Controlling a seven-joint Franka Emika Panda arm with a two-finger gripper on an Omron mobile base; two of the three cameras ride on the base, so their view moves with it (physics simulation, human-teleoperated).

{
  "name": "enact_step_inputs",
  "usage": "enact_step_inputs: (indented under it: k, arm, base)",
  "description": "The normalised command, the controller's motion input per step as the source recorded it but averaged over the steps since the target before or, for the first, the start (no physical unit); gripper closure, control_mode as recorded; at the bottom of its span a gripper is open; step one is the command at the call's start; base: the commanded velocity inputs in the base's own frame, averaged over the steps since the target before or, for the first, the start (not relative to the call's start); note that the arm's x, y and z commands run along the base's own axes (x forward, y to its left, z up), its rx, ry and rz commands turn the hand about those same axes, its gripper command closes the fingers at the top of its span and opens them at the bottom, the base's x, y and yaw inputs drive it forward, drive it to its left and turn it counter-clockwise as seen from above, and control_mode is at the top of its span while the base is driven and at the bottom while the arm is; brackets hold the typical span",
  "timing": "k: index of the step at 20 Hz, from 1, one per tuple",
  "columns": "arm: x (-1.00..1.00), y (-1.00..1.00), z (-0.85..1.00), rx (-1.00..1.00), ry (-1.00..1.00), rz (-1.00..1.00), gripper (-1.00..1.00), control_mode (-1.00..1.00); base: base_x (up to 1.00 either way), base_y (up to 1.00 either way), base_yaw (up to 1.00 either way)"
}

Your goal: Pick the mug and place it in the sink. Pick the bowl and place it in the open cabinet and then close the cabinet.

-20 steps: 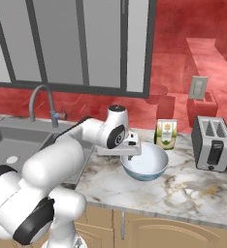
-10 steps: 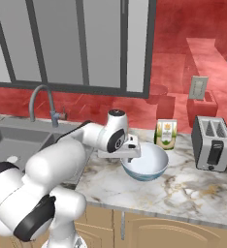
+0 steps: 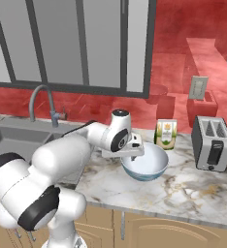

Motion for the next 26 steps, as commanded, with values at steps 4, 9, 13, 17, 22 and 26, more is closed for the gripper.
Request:
enact_step_inputs:
  k: [4, 9, 13, 17, 22, 26]
  arm:
    - [0.16, -0.06, -0.04, 0.00, 0.00, 0.04, -1.00, -1.00]
    - [0.14, -0.01, -0.13, 0.00, 0.00, 0.04, -1.00, -1.00]
    - [0.01, 0.00, -0.18, 0.00, 0.00, 0.03, -1.00, -1.00]
    - [0.00, 0.00, -0.17, 0.00, 0.00, 0.01, -1.00, -1.00]
    - [0.00, -0.01, -0.13, 0.00, 0.00, 0.03, -1.00, -1.00]
    - [0.00, -0.04, -0.13, 0.00, 0.00, 0.04, -1.00, -1.00]
  base:
    - [0.00, 0.00, 0.00]
    - [0.00, 0.00, 0.00]
    - [0.00, 0.00, 0.00]
    - [0.00, 0.00, 0.00]
    - [0.00, 0.00, 0.00]
    - [0.00, 0.00, 0.00]
